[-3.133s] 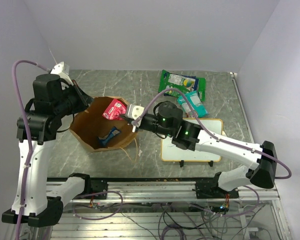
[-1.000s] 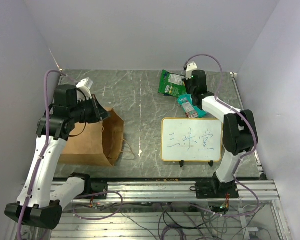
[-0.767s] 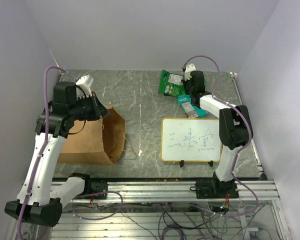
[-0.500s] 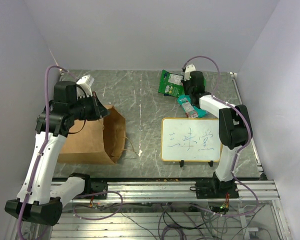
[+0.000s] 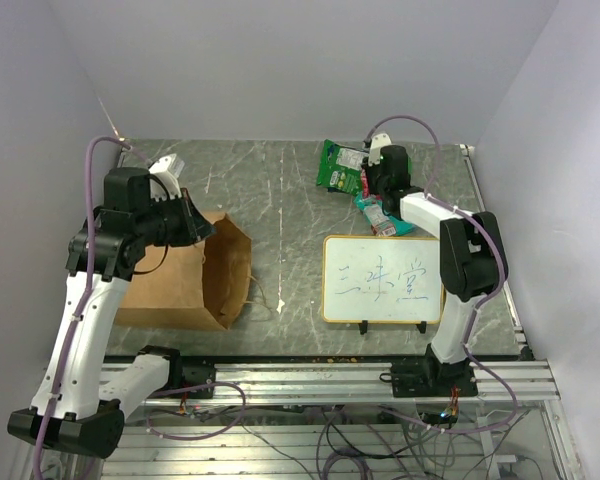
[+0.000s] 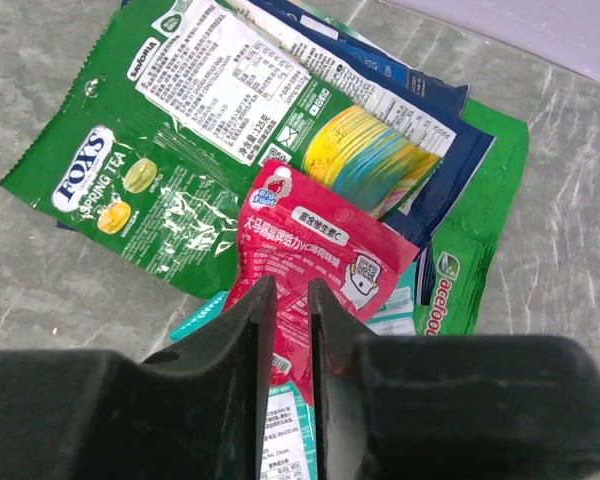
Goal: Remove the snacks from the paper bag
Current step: Place the snack at the center of the board.
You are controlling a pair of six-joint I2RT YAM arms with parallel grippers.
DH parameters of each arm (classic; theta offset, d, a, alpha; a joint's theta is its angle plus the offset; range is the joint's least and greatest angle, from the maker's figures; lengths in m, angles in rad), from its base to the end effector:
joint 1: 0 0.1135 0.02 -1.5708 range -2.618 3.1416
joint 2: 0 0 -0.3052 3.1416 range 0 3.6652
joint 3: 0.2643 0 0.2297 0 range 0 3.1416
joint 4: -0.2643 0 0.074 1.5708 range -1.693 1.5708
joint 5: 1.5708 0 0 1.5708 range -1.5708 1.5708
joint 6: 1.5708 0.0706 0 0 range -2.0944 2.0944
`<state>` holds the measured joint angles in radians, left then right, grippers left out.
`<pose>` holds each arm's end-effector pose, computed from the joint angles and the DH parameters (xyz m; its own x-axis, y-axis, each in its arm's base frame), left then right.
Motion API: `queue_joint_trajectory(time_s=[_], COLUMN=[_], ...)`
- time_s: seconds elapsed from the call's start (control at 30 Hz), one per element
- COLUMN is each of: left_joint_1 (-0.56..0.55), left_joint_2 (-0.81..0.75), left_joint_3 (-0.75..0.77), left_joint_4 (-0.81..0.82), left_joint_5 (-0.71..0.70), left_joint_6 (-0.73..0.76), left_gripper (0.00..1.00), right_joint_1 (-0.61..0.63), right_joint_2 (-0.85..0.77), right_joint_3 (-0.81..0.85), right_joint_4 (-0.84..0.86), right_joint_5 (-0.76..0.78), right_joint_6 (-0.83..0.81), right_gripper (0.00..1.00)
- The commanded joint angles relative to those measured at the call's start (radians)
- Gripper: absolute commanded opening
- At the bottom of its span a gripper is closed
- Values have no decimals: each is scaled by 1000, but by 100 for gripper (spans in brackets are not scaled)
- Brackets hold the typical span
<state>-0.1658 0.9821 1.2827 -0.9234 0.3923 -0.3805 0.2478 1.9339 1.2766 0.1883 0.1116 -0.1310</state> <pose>0.1510 -0.0526 0.4091 -0.7045 -0.2300 -0.6713 0.2123 0.8343 -0.5087 0.4568 0.1075 0.2457 -0.4152 -0.2389 -0.8778 -0.2034 0.9648 -0.1664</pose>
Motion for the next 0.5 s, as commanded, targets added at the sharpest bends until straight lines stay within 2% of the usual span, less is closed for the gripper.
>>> queue_joint_trajectory(time_s=[0.0, 0.1, 0.23, 0.37, 0.47], left_joint_1=[-5, -5, -4, -5, -5], left_joint_2=[-14, -18, -16, -19, -20], left_joint_3=[25, 26, 30, 37, 42], left_joint_4=[-20, -13, -10, -23, -35], left_joint_5=[-49, -59, -56, -67, -70], left_joint_6=[-18, -30, -36, -27, -21], left_gripper=[7, 7, 7, 7, 7], right_joint_1=[-4, 2, 39, 162, 291], right_joint_2=[-62, -98, -168, -212, -186], right_joint_3=[9, 20, -46, -109, -77], right_joint_4=[-30, -34, 68, 135, 112], right_joint_5=[-20, -92, -367, -646, -761], right_joint_6=[-8, -40, -129, -284, -343], right_gripper=[22, 30, 48, 66, 76])
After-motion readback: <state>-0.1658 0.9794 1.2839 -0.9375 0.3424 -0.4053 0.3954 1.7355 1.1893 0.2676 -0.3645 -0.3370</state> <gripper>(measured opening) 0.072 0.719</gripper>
